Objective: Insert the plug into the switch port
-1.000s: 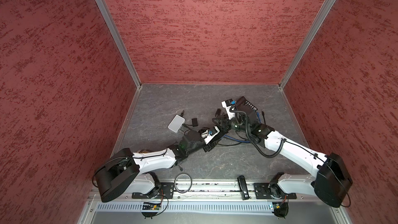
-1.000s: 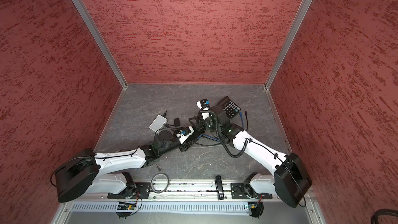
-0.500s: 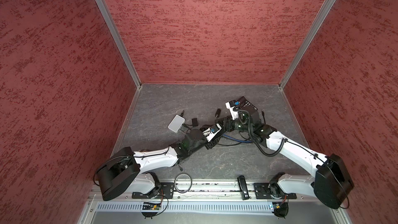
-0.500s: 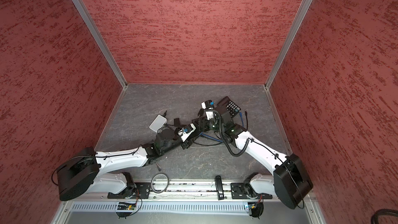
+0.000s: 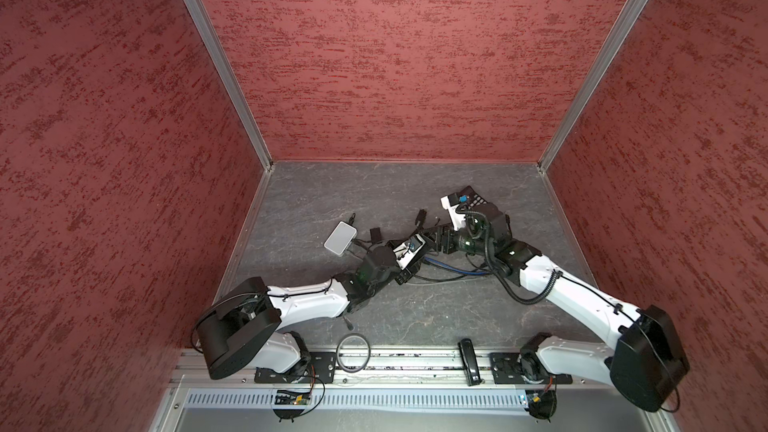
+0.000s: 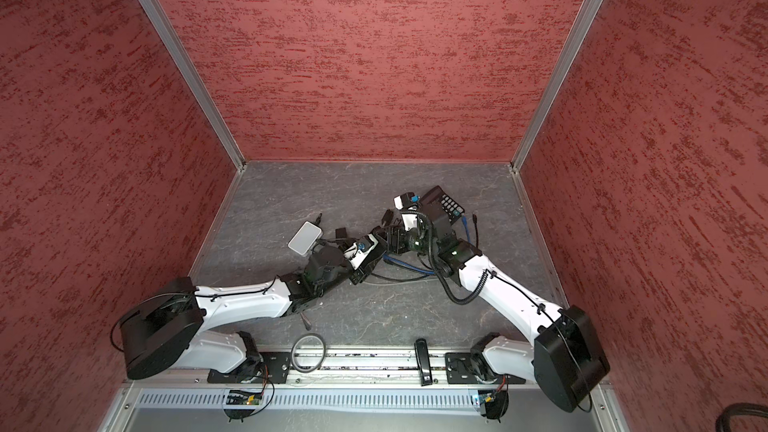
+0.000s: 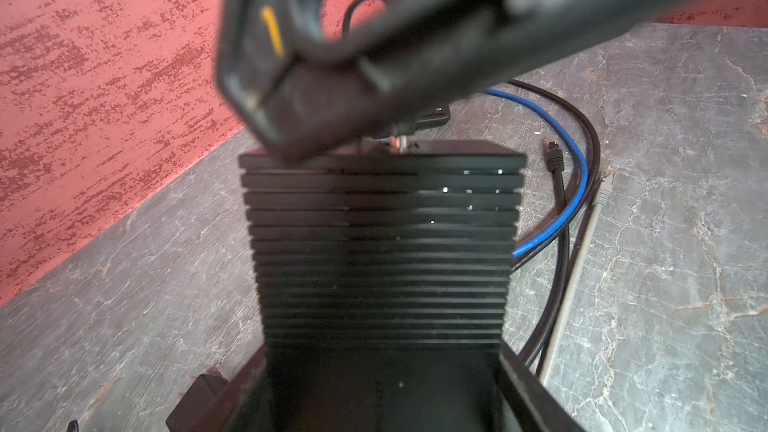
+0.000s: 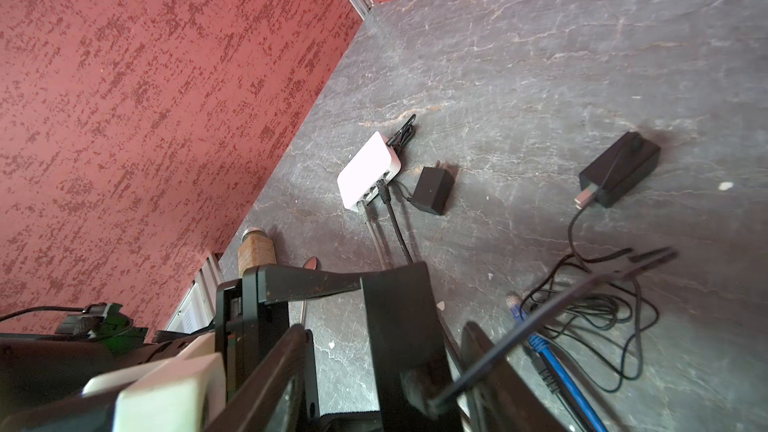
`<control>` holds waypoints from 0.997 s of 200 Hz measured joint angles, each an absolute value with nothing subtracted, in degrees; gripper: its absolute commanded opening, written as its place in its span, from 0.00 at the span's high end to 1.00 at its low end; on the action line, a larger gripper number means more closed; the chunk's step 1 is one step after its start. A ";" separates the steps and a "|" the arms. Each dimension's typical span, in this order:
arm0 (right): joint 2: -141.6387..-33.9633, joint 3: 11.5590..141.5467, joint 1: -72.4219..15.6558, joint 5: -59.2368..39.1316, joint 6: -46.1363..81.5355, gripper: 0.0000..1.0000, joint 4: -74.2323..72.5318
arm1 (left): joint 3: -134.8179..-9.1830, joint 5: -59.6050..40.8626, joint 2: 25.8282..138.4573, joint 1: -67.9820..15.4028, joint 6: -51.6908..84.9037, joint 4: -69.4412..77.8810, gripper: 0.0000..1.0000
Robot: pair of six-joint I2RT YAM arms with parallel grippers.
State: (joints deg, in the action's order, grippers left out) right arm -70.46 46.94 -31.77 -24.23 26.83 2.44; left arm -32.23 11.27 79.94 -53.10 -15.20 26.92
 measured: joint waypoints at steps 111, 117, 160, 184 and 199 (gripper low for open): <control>-70.17 44.69 -30.55 -23.53 28.32 0.72 1.56 | -32.21 11.68 79.92 -53.10 -14.79 26.55 0.99; -70.17 44.69 -30.52 -23.38 28.29 0.72 1.56 | -32.21 11.66 79.92 -53.10 -14.79 26.52 0.99; -70.17 44.69 -30.52 -22.85 28.29 0.75 1.52 | -32.21 11.66 79.92 -53.10 -14.76 26.52 0.99; -70.17 44.69 -30.50 -22.70 28.29 0.75 1.50 | -32.21 11.66 79.92 -53.10 -14.74 26.52 0.99; -70.17 44.69 -30.50 -22.68 28.29 0.75 1.43 | -32.21 11.64 79.92 -53.10 -14.70 26.52 0.99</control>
